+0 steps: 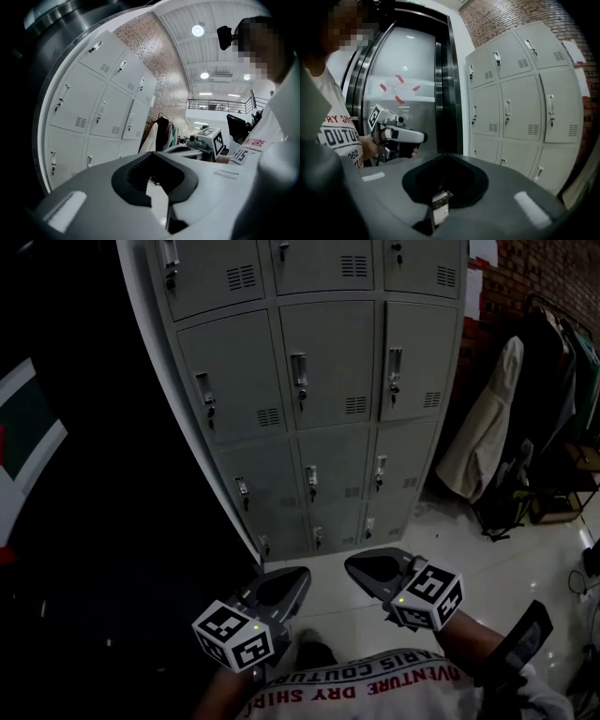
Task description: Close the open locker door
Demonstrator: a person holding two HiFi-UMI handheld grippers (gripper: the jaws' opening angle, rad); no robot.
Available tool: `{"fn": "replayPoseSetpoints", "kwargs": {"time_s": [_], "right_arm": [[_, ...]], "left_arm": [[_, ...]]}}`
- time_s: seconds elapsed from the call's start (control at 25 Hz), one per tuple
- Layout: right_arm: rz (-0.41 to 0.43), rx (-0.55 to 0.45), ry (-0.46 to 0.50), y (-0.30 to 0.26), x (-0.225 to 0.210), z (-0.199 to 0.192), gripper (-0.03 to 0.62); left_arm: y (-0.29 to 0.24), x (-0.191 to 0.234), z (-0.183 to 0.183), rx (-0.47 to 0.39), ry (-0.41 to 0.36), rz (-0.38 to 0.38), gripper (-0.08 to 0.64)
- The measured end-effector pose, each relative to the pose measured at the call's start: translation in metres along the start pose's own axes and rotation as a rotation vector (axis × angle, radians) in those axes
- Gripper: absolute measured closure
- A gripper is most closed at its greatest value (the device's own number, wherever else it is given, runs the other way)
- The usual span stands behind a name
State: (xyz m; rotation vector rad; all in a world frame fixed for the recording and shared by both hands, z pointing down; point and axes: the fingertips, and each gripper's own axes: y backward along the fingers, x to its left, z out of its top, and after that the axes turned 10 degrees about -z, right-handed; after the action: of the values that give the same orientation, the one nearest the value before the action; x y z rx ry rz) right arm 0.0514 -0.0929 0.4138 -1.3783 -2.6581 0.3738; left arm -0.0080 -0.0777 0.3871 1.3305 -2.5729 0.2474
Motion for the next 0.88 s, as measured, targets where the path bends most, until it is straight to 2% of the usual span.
{"fn": "replayPoseSetpoints", "kwargs": {"time_s": [0.08,0.16,0.28,0.4,0.64,0.88], "right_arm": [[0.004,0.016,-0.037,0.040,0.015,-0.021,0.598],[0.008,0.019,-0.079,0.074,0.025,-0.031,0.600],[0.018,-0.002,-0.136,0.115,0.038,-0.032,0.598],[0.019,-0.030,-0.147,0.143,0.049,-0.027,0.600],[0.025,-0.057,-0.147,0.174,0.064,-0.030,0.598],[0.042,-0.072,-0.147,0.183,0.077,-0.028,0.598]], "left_arm": [[-0.003,-0.042,-0.012,-0.012,0.006,-0.035,0.555],[-0.006,-0.070,-0.022,0.007,0.011,-0.034,0.555],[-0.009,-0.100,-0.030,0.030,0.021,-0.025,0.555],[-0.010,-0.128,-0.031,0.029,0.004,-0.032,0.555],[-0.014,-0.161,-0.039,0.048,-0.017,-0.047,0.555],[-0.012,-0.175,-0.039,0.064,-0.047,-0.050,0.555]]}}
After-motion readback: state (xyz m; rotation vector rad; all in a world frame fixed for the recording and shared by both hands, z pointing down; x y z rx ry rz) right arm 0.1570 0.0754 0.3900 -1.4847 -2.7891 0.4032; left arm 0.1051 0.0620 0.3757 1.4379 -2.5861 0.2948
